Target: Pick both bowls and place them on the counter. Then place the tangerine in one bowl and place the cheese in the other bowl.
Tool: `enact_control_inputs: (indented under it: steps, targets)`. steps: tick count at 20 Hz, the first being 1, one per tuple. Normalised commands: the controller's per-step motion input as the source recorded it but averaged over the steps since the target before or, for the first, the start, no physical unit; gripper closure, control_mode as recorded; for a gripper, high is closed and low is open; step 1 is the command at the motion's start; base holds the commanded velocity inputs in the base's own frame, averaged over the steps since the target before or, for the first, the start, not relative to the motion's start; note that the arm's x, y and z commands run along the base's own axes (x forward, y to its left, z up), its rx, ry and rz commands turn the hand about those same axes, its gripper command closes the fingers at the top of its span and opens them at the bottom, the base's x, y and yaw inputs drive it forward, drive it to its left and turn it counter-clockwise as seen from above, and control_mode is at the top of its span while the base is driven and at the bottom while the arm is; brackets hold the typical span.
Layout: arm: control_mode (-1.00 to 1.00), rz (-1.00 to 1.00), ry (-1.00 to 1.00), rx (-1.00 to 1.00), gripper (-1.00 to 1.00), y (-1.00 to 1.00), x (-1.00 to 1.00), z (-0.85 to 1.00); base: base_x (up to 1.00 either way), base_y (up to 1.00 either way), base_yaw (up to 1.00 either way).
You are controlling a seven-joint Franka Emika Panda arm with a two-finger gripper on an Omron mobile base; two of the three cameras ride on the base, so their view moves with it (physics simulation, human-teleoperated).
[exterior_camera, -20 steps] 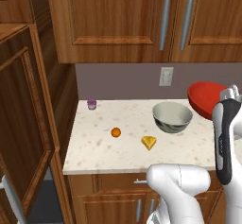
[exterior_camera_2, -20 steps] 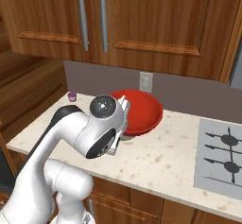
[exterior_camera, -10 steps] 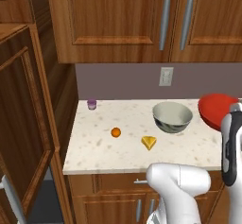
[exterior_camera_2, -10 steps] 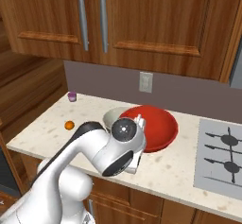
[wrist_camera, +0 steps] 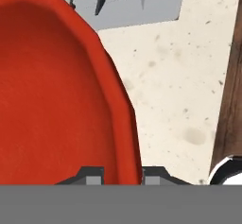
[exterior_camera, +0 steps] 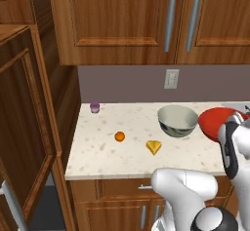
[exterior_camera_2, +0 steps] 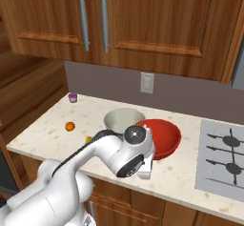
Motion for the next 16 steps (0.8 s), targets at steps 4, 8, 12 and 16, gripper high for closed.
enact_control_inputs:
  steps: [4, 8, 12, 16]
  targets:
    - [-1.0, 0.22, 0.01, -0.01, 1.0, -0.2, 0.27, -0.54, 0.0, 0.0, 0.0]
    - [-1.0, 0.2, 0.0, 0.02, 1.0, -0.33, 0.11, -0.49, 0.0, 0.0, 0.0]
    - [-1.0, 0.12, 0.02, 0.02, 1.0, -0.37, 0.06, -0.39, 0.0, 0.0, 0.0]
    - [-1.0, 0.01, 0.13, 0.0, 1.0, -0.22, 0.02, -0.11, 0.0, 0.0, 0.0]
